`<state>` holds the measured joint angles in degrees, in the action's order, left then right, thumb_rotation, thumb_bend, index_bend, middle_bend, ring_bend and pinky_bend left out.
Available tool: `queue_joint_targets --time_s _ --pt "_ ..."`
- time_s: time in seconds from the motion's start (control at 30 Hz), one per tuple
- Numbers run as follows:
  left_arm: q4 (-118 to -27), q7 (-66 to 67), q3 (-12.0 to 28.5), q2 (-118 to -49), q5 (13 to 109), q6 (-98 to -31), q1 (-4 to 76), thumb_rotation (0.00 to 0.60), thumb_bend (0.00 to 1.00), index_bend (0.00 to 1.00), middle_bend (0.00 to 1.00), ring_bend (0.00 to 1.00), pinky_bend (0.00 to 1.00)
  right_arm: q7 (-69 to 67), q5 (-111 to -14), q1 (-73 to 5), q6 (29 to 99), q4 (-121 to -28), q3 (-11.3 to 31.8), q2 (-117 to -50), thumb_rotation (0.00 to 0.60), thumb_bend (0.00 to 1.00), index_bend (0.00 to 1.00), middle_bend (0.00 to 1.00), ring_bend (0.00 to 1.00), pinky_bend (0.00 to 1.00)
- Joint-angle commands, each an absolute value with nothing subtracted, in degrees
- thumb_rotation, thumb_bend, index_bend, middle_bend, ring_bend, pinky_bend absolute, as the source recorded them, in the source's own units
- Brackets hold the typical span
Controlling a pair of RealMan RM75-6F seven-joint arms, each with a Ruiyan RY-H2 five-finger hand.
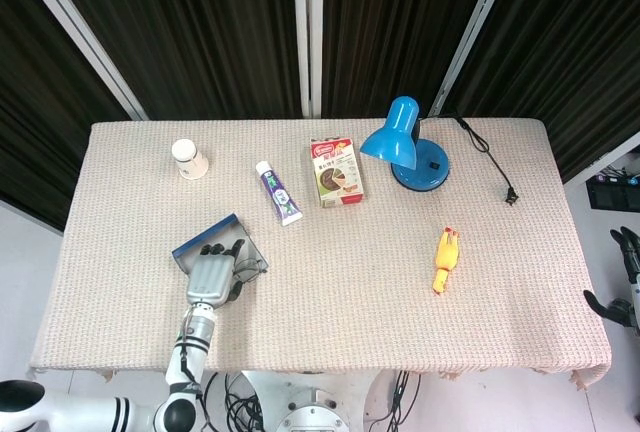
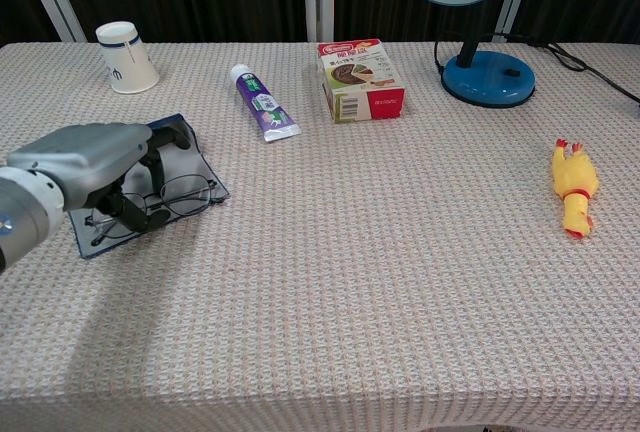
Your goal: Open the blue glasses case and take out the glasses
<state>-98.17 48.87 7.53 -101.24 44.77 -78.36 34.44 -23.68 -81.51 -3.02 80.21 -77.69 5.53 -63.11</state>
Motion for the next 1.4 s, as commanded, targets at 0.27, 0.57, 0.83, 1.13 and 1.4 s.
queue_joint_targets --time_s 0.27,0.57,0.83,1.13,1.4 --pt "-97.0 48.1 7.1 -101.2 45.9 -77.7 34.2 0.6 0.37 0.18 0.51 0.28 0.24 -23.2 -81.4 -3.1 79.9 -77.9 5.4 -63.2 0.6 0.18 0.0 0.0 0.0 0.0" --pt "-94.2 46.3 6.3 -101.7 47.9 -76.7 33.5 0.6 0.37 0.22 0.61 0.36 0.28 -22.7 -81.2 -3.1 79.7 -78.1 5.4 -63.2 0.6 0.18 0.0 0.0 0.0 0.0" --pt "-92.1 44.5 5.9 -102.2 50.8 -76.4 33.0 0.6 0.38 0.27 0.73 0.48 0.36 -22.4 -81.0 -3.2 79.3 -78.1 5.3 -63.3 0.6 0.18 0.0 0.0 0.0 0.0" --pt "-92.0 43.6 5.7 -101.8 53.0 -75.7 32.6 0.6 0.38 0.29 0.78 0.53 0.41 -22.2 -81.0 -3.2 79.4 -78.2 5.4 -63.3 0.6 0.18 0.0 0.0 0.0 0.0" --pt "-94.4 41.9 6.1 -100.8 55.2 -75.7 31.9 0.6 0.38 0.32 0.78 0.54 0.42 -22.2 -81.1 -3.1 79.6 -78.3 5.4 -63.2 0.6 0.18 0.0 0.0 0.0 0.0"
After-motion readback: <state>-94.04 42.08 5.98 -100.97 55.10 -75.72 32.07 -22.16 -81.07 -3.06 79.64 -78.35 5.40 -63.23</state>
